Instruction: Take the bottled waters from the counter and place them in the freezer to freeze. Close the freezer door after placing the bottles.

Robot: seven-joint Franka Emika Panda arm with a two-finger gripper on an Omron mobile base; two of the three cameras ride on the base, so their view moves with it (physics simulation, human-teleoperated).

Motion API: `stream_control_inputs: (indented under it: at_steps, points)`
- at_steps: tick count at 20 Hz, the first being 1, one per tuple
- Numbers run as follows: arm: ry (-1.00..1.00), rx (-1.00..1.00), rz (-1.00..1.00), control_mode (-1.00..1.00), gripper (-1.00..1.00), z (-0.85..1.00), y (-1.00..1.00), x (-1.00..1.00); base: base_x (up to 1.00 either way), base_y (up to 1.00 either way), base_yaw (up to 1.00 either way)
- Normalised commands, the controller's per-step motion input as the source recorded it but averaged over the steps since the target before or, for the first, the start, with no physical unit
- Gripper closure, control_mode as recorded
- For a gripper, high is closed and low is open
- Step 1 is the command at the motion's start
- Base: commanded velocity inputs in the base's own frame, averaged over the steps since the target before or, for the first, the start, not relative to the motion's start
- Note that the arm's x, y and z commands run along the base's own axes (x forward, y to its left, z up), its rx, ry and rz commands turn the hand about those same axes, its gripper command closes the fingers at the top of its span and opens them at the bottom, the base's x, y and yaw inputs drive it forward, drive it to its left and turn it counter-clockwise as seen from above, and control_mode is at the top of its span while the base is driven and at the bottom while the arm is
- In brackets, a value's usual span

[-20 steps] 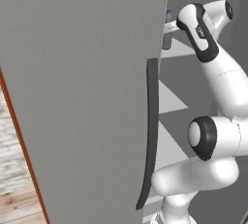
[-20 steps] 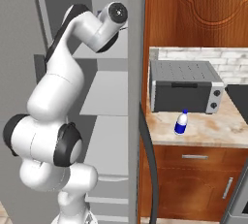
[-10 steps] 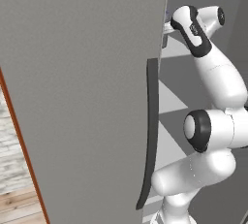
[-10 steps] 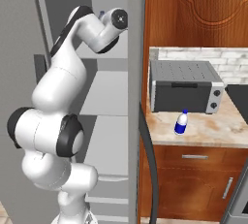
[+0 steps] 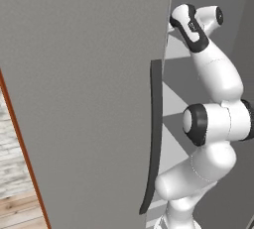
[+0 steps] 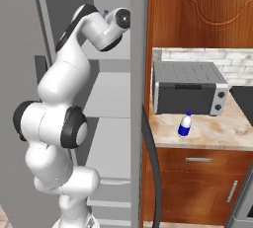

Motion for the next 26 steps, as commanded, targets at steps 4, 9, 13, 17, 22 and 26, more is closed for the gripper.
stream_control_inputs:
  at_steps: [4, 9, 13, 17, 22, 26]
  points:
    - [0.00, 0.00, 0.00, -1.00, 1.00, -0.04, 0.00, 0.41, 0.00, 0.00, 0.00]
    - [0.00, 0.00, 0.00, -1.00, 1.00, -0.09, 0.00, 0.37, 0.00, 0.00, 0.00]
    - [0.00, 0.00, 0.00, -1.00, 1.00, -0.13, 0.00, 0.29, 0.00, 0.00, 0.00]
    - [0.02, 0.00, 0.00, -1.00, 1.00, -0.18, 0.00, 0.19, 0.00, 0.00, 0.00]
    - [0.00, 0.00, 0.00, -1.00, 1.00, -0.11, 0.00, 0.02, 0.00, 0.00, 0.00]
    - [0.00, 0.00, 0.00, -1.00, 1.00, -0.11, 0.00, 0.00, 0.00, 0.00, 0.00]
